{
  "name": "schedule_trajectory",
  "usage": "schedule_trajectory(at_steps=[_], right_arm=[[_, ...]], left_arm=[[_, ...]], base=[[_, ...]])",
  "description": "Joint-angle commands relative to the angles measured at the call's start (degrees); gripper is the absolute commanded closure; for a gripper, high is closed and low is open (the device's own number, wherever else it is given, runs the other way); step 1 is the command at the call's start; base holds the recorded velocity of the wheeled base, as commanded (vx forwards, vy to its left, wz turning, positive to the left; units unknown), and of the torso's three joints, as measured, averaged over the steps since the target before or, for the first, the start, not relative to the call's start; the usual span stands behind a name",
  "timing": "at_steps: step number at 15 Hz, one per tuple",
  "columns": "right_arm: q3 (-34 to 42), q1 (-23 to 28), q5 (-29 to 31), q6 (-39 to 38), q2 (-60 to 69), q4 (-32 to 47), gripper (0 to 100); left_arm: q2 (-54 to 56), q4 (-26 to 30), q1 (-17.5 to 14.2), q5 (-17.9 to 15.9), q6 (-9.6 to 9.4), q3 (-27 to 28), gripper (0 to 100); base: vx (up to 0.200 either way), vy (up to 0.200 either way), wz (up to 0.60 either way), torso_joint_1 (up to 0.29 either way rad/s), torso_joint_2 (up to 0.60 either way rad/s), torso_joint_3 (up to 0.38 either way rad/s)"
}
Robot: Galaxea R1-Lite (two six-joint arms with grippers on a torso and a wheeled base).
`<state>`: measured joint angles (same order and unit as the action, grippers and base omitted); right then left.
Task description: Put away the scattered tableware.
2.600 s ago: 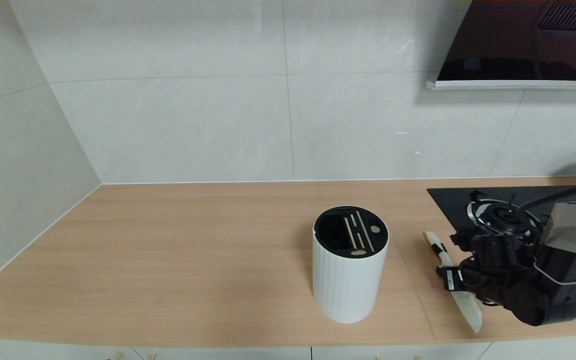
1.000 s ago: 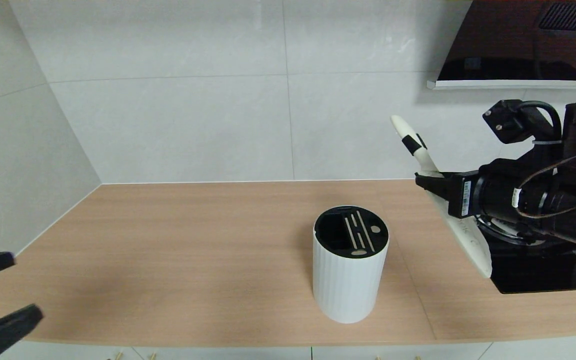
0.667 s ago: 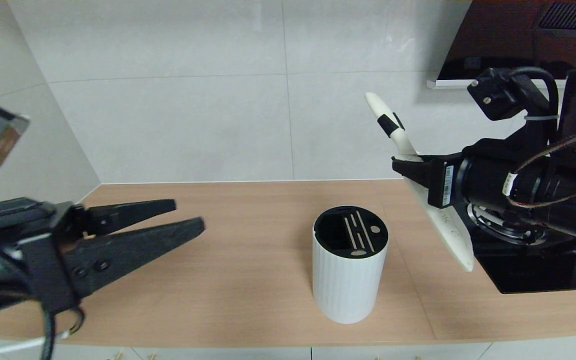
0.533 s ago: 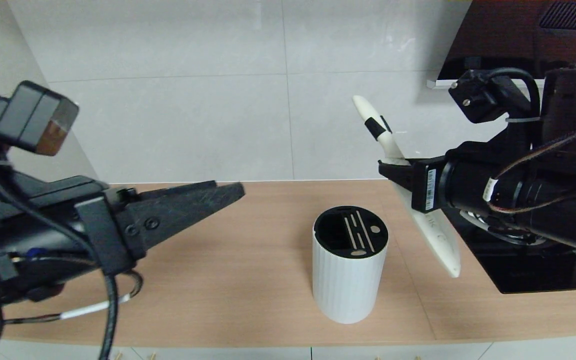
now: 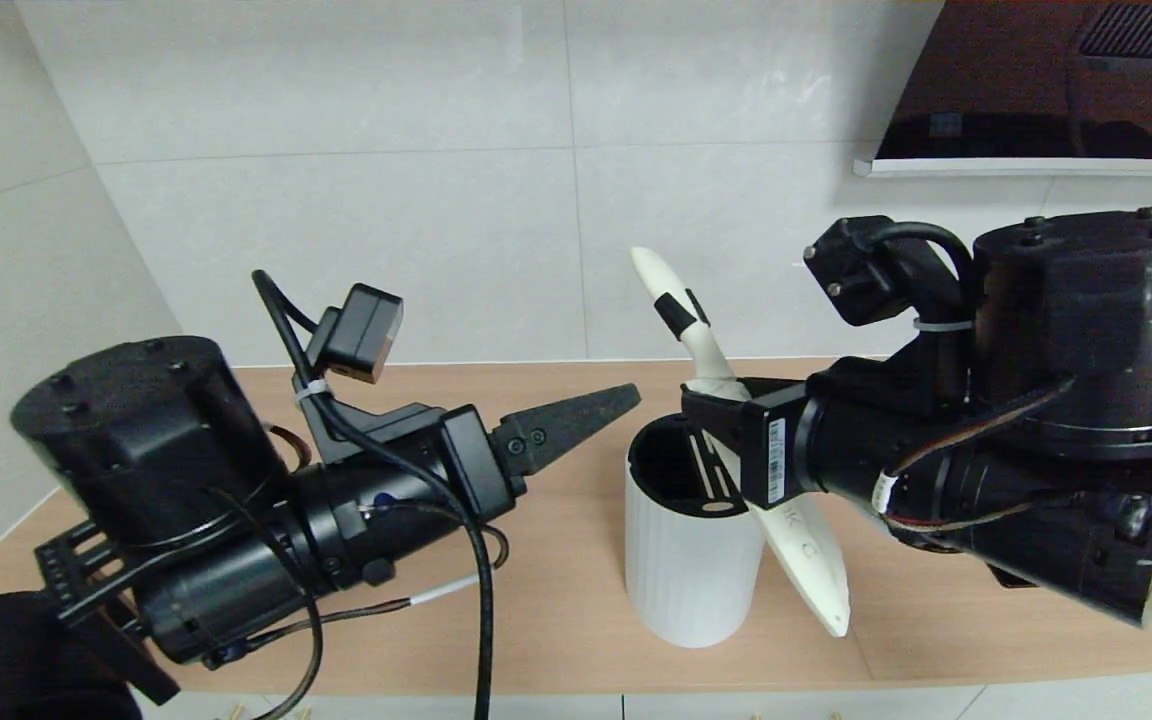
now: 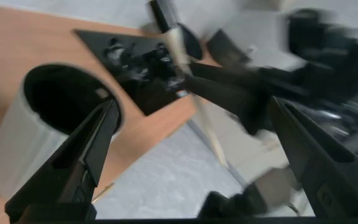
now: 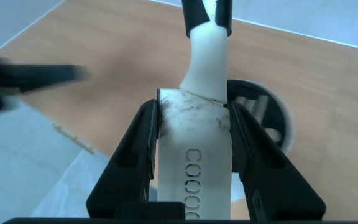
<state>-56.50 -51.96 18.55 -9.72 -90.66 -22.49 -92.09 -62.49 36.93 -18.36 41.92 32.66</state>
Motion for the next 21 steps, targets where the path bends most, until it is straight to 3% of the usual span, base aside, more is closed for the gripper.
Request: schedule_trajectory(at_steps=[1,5,11,21], right_arm=[[0.96,-2.27,1.13,0.05,-2.41,-2.21,100],[1.66,-5.35,2.45,-0.04,-3.73,-2.47,100],[2.89,-8.86,3.59,-0.04,-3.29,-2.56,100],[3.68,-9.83,3.68,0.14,-3.21,-2.56,100]], left_arm=[[-4.24,-0.79,2.45,2.8,0.09,1.36,0],[-7.32,-6.15,2.8,6.49,0.97,2.59,0],[-8.02,-7.03,2.63,6.58,1.67,2.76,0],[-8.02,-9.49,1.75,6.76,2.02,2.67,0]], base=[[0.0,0.0,0.0,0.0,0.0,0.0],[0.0,0.0,0.0,0.0,0.0,0.0],[0.0,0.0,0.0,0.0,0.0,0.0],[0.0,0.0,0.0,0.0,0.0,0.0]])
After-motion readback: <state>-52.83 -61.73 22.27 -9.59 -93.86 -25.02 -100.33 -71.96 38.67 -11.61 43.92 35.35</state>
